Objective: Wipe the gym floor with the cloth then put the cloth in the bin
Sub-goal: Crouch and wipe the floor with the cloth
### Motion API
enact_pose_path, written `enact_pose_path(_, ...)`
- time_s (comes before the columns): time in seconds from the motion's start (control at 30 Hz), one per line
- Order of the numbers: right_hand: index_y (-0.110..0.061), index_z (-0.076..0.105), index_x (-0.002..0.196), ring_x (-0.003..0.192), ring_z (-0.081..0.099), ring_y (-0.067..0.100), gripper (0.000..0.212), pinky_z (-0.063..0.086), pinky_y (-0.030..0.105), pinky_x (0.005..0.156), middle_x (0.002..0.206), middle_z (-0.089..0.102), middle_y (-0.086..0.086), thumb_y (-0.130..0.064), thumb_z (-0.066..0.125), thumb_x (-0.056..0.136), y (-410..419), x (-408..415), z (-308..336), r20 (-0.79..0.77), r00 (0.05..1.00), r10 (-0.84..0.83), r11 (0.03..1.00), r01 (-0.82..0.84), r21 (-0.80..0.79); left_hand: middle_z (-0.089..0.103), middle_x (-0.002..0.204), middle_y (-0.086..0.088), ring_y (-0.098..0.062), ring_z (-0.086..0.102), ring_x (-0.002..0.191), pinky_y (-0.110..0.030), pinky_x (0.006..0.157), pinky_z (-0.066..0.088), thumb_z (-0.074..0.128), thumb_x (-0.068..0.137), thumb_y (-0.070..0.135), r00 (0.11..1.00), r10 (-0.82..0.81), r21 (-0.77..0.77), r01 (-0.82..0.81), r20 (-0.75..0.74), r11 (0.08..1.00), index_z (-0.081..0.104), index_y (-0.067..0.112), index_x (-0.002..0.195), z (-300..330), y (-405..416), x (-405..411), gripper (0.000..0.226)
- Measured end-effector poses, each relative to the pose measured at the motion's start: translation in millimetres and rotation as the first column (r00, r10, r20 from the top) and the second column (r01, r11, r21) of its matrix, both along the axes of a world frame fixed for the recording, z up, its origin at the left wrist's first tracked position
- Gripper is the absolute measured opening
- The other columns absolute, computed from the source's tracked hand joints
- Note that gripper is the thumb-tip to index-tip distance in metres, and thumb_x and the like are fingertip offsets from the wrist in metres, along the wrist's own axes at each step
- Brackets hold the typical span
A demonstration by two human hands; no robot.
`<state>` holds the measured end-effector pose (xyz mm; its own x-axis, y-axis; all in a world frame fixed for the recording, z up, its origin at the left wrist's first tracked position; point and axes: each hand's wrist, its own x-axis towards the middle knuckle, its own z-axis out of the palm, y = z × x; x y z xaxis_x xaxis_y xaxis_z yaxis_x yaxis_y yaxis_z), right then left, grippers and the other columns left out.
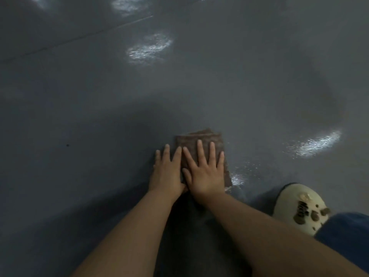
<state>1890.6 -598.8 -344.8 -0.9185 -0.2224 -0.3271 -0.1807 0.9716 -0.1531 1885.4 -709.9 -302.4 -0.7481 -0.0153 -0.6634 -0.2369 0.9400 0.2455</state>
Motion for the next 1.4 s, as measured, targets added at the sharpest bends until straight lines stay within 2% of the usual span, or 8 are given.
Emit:
enact_pose_path(0.13, -0.043, -0.015, 0.141, 0.143, -0.017, 0.036, 0.055, -0.012, 0.055, 0.111, 0.156, -0.018, 0.001, -0.058, 0.0, 0.09, 20.5, -28.4, -4.7, 0.037, 0.955, 0.294, 0.954, -0.295, 0.05, -0.022, 0.156, -0.009, -0.027, -0.009, 0.146, -0.036, 0.119, 0.01, 0.073, 0.081, 0.03, 1.0, -0.02, -0.07, 0.02, -0.005, 0.997, -0.006, 0.026, 0.151, 7.6, -36.3, 26.4, 0.107)
enact_pose_path(0.4, -0.037, 0.003, 0.151, 0.142, -0.018, 0.038, 0.056, -0.009, 0.061, 0.111, 0.159, -0.014, 0.006, -0.049, 0.02, 0.099, -49.1, -24.9, 3.4, 0.071, 0.947, -0.312, 0.95, 0.313, 0.009, -0.022, 0.156, -0.011, -0.032, -0.012, 0.145, -0.048, 0.117, 0.007, 0.073, 0.081, 0.033, 0.963, 0.267, -0.217, -0.255, 0.025, 0.942, -0.005, 0.026, 0.151, 12.0, -103.7, 75.7, 0.105)
enact_pose_path(0.53, -0.04, -0.005, 0.149, 0.141, -0.024, 0.038, 0.056, -0.016, 0.059, 0.108, 0.157, -0.018, 0.005, -0.048, 0.019, 0.099, -110.2, 28.8, 3.4, 0.072, 0.995, 0.065, 0.998, -0.063, -0.031, -0.02, 0.156, -0.01, -0.032, -0.009, 0.145, -0.053, 0.115, 0.011, 0.074, 0.078, 0.039, 0.934, 0.357, -0.204, -0.345, 0.024, 0.916, -0.002, 0.026, 0.152, 7.4, -123.6, 94.1, 0.106)
enact_pose_path(0.73, -0.04, -0.022, 0.137, 0.13, -0.036, 0.03, 0.064, -0.026, 0.05, 0.104, 0.154, -0.022, 0.0, -0.058, -0.014, 0.076, -129.3, 67.7, -3.4, 0.063, 0.768, 0.638, 0.77, -0.635, -0.065, -0.012, 0.159, -0.001, -0.024, -0.005, 0.146, -0.039, 0.119, 0.014, 0.07, 0.083, 0.03, 0.967, 0.255, -0.123, -0.256, -0.024, 0.959, 0.005, 0.018, 0.152, 3.9, -151.3, 120.1, 0.096)
enact_pose_path(0.83, -0.041, -0.012, 0.141, 0.135, -0.029, 0.03, 0.064, -0.019, 0.049, 0.107, 0.157, -0.014, 0.001, -0.059, -0.011, 0.08, -118.1, 32.6, -3.5, 0.026, 0.8, 0.6, 0.8, -0.6, 0.018, -0.004, 0.159, -0.003, -0.023, 0.003, 0.146, -0.035, 0.117, 0.014, 0.074, 0.079, 0.032, 0.98, 0.19, -0.137, -0.195, -0.054, 0.971, 0.009, 0.018, 0.151, 7.3, -170.7, 123.8, 0.098)
enact_pose_path(1.03, -0.039, -0.006, 0.149, 0.141, -0.021, 0.038, 0.057, -0.013, 0.059, 0.11, 0.157, -0.019, 0.006, -0.048, 0.019, 0.099, -176.5, 54.2, 7.1, 0.093, 0.994, 0.049, 0.998, -0.052, 0.032, -0.006, 0.158, -0.011, -0.031, -0.001, 0.145, -0.041, 0.117, 0.008, 0.07, 0.083, 0.035, 0.93, 0.356, -0.231, -0.367, -0.09, 0.901, 0.004, 0.021, 0.152, 9.8, -212.2, 132.0, 0.096)
enact_pose_path(1.27, -0.037, 0.036, 0.142, 0.139, 0.015, 0.039, 0.056, 0.006, 0.059, 0.111, 0.151, 0.023, 0.006, -0.053, 0.028, 0.089, -218.4, 144.6, -5.6, 0.05, 0.742, 0.669, 0.743, -0.664, -0.089, -0.014, 0.158, -0.003, -0.022, -0.006, 0.146, -0.036, 0.119, 0.003, 0.045, 0.096, 0.013, 0.972, 0.229, -0.142, -0.234, -0.048, 0.962, 0.002, 0.022, 0.152, 2.9, -255.8, 161.1, 0.072)
enact_pose_path(1.4, -0.041, -0.002, 0.145, 0.137, -0.019, 0.03, 0.062, -0.012, 0.054, 0.11, 0.153, -0.01, -0.001, -0.057, -0.004, 0.085, -205.1, 107.4, -6.6, 0.022, 0.674, 0.739, 0.674, -0.738, -0.018, -0.011, 0.159, -0.003, -0.023, -0.004, 0.146, -0.034, 0.118, 0.001, 0.054, 0.091, 0.015, 0.976, 0.21, -0.125, -0.216, -0.055, 0.968, 0.002, 0.021, 0.152, 6.1, -269.4, 173.3, 0.081)
